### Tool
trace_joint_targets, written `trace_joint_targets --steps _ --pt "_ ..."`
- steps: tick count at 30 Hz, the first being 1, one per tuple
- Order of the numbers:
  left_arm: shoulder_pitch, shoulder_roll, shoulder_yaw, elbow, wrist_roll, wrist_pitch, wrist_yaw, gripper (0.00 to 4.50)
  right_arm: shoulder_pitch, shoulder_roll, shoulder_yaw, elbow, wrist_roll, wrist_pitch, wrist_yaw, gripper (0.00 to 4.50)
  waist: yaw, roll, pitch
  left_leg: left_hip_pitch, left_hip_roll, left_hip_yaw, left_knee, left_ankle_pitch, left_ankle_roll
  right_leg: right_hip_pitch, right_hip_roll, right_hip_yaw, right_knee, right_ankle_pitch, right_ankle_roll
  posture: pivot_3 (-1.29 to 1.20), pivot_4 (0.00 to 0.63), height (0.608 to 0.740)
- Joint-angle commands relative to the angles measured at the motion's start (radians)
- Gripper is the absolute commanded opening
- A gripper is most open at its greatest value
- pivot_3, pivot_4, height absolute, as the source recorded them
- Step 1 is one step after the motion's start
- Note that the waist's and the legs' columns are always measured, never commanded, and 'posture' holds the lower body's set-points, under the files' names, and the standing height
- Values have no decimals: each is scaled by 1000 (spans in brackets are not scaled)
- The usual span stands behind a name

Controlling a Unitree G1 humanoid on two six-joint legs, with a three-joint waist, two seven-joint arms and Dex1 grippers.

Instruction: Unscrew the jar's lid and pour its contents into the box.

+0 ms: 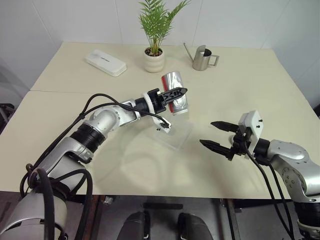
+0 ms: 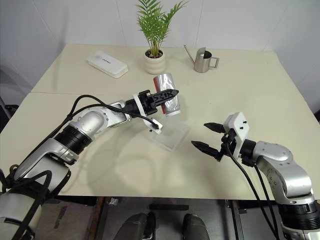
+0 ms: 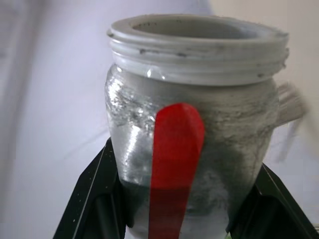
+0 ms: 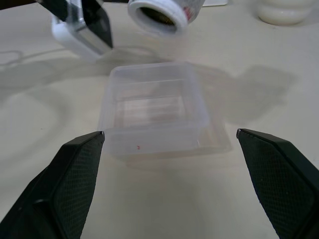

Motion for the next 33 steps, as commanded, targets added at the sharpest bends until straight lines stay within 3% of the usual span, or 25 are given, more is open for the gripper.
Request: trace_joint_targets --steps 1,9,15,21,24,26,29,33 --pt "-18 -5 -24 10 53 80 94 1974 9 8 -37 -33 14 -17 -8 4469 -1 0 0 0 0 0 0 0 0 0 0 0 0 0 0 0 150 740" --pt "6 48 -68 -25 64 57 139 1974 12 16 -43 -25 22 -18 -8 4469 -2 0 0 0 0 0 1 0 0 0 -2 0 1 0 0 0 150 740" --pt "-1 67 -43 -25 -8 -8 87 1974 0 28 -32 -19 19 -17 -8 4469 1 0 0 0 0 0 3 0 0 0 -3 0 3 0 0 0 150 740" --pt "23 84 143 34 -413 -195 -162 1974 -3 32 -31 -20 20 -14 -2 4469 -3 0 0 0 1 0 4 0 0 0 -5 0 4 0 0 0 150 740" --pt "89 50 266 79 -806 -266 -494 1974 -6 28 -26 -15 21 -12 9 4469 -7 0 0 1 1 1 4 0 -1 0 -5 -1 5 0 0 0 150 740" --pt "138 5 364 76 -1037 -161 -723 1974 -15 27 -20 -6 18 -16 21 4469 -7 1 0 3 1 2 5 0 -1 1 -5 -2 6 0 0 0 150 740" --pt "192 -58 547 46 -1300 189 -938 1974 -45 42 -24 11 28 -39 40 4469 -8 0 0 2 1 2 11 0 0 1 -3 -3 9 0 0 0 150 740" --pt "235 -84 748 13 -1498 501 -990 1974 -71 61 -32 26 44 -54 56 4469 -18 0 -1 2 1 2 14 -1 1 1 -2 -2 11 1 0 0 150 740"
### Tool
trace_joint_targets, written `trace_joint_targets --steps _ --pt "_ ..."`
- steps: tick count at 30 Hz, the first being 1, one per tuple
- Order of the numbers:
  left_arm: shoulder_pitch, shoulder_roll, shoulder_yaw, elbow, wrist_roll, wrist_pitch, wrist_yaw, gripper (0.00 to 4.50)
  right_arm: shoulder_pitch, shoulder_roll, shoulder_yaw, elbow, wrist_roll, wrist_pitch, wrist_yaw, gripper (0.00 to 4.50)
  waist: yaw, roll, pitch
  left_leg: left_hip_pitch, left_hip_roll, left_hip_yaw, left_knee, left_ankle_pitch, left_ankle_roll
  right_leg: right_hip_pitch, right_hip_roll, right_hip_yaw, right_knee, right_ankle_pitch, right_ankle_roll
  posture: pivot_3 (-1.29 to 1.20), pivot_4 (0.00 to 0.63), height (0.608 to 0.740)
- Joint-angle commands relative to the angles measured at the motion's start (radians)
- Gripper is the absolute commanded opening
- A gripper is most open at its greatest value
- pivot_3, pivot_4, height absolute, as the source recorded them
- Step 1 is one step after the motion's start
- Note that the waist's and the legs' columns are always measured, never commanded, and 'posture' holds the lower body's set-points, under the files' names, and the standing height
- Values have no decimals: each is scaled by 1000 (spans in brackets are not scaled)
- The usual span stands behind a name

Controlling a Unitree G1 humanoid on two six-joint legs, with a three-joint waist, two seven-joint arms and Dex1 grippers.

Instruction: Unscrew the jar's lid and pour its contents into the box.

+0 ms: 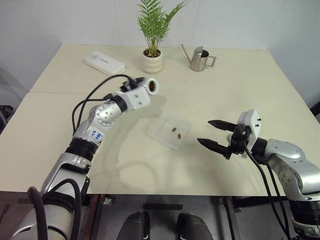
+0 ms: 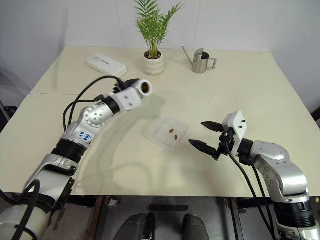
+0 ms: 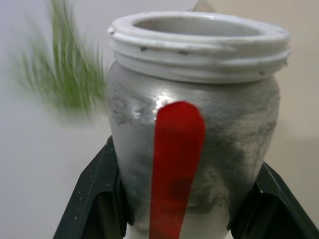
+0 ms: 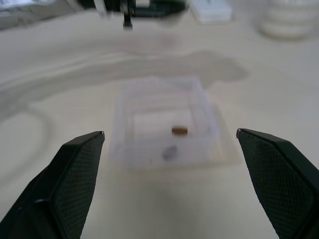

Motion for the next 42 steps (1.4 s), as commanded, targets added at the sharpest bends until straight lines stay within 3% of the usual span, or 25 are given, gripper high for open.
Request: trace_joint_targets --steps 1,4,7,18,26,36,40,42 --pt "16 -6 191 -61 -197 243 -34 1974 -13 6 -27 1 20 -31 20 4469 -2 -1 0 0 0 0 0 0 0 0 0 0 0 0 0 0 150 740" --pt "29 -3 353 -4 -266 353 118 1974 -26 8 -4 16 5 -44 30 4469 -5 -1 0 0 0 0 0 0 0 0 0 0 0 0 0 0 150 740" --pt "65 3 449 40 -289 339 216 1974 -55 20 10 38 -6 -58 34 4469 -9 -2 -1 0 0 0 -1 0 0 0 0 0 0 0 0 0 150 740" --pt "242 -19 495 -45 -307 92 188 1974 -105 43 45 89 -40 -92 61 4469 -11 -8 -5 1 0 0 -1 -3 -2 0 -2 0 -1 1 0 0 150 740" --pt "302 5 484 -96 -305 103 172 4389 -150 55 57 128 -60 -122 80 4500 -13 -9 -5 1 1 0 -2 -4 -4 -1 -3 -1 -1 1 0 0 150 740" --pt "520 140 519 -329 -348 220 26 4476 -168 38 13 66 25 -95 125 4500 -16 -9 -5 1 2 1 -3 -7 -4 -2 -4 -2 -3 1 0 0 150 740" --pt "657 241 518 -396 -323 163 -94 4476 -166 5 9 45 23 -91 146 4500 -19 -9 -5 2 2 2 -4 -11 -10 -3 -5 -1 -3 0 -1 0 150 740" --pt "736 310 536 -397 -310 41 -192 4476 -157 -22 -6 30 38 -75 159 4500 -18 -9 -5 2 3 2 -5 -12 -11 -3 -5 -1 -4 0 -2 0 150 740"
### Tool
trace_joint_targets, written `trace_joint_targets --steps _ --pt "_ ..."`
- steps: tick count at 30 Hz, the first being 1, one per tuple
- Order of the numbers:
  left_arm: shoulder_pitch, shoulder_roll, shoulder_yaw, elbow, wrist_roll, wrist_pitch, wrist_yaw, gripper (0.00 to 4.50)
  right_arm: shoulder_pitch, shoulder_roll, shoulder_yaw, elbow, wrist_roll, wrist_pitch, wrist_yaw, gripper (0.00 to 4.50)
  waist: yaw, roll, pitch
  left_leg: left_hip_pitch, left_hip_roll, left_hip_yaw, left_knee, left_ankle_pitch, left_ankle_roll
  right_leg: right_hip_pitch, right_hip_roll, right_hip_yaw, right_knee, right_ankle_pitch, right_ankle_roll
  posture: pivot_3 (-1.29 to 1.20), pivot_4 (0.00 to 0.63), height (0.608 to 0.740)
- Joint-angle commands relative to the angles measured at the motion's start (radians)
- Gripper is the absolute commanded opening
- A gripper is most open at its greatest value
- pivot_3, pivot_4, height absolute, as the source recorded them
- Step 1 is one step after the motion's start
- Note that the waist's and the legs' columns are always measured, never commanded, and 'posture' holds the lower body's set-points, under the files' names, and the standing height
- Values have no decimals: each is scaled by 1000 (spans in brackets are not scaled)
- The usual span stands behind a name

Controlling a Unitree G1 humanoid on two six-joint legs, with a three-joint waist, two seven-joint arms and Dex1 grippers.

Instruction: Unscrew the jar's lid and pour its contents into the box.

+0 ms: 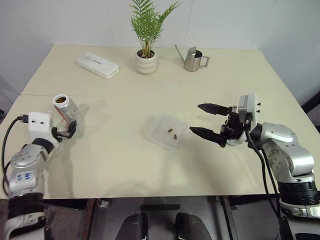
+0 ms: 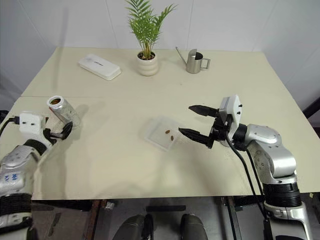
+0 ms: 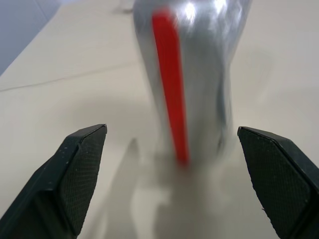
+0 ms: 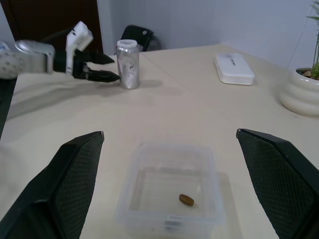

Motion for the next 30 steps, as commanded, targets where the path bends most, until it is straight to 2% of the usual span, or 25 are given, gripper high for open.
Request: trace_joint_targets --steps 1,3,6,9,11,18,27,30 --pt "95 114 48 -38 24 -182 -143 4476 8 -55 -49 -63 41 17 33 4500 1 0 0 0 0 0 -1 0 0 0 0 0 -1 0 0 0 150 740" --pt "131 161 58 -26 28 -256 -192 4476 18 -82 -58 -71 57 29 57 4500 5 0 0 0 0 0 -3 0 -1 0 -1 1 -4 0 -1 0 150 740" --pt "180 195 40 -94 -28 -352 -350 4476 37 -147 -61 -62 53 43 112 4500 7 1 0 0 0 -1 -6 0 -1 0 -3 2 -11 0 -2 0 150 740" --pt "215 217 3 -222 -131 -313 -518 4476 40 -186 -79 -22 35 23 133 4500 3 1 0 0 -2 0 -9 0 -1 0 -7 2 -14 1 -3 0 150 740" --pt "214 221 -16 -279 -166 -282 -574 4476 45 -207 -88 5 17 1 150 4500 1 2 0 0 -1 0 -10 0 -1 0 -6 1 -12 1 -3 0 150 740" --pt "132 202 -94 -382 -209 -155 -619 4476 11 -253 -90 103 -29 -61 204 4500 1 3 1 1 0 5 -10 3 6 0 0 -6 -10 1 -2 0 150 740" --pt "99 171 -132 -407 -198 -134 -633 4476 107 -247 -127 -2 -27 -48 152 4500 4 3 1 3 1 6 -9 4 6 0 0 -4 -8 1 -2 0 150 740" --pt "40 166 -121 -379 -206 -112 -618 4476 140 -232 -141 -20 -28 -49 119 4500 6 3 1 3 2 6 -9 4 6 0 0 -4 -8 1 -2 0 150 740"
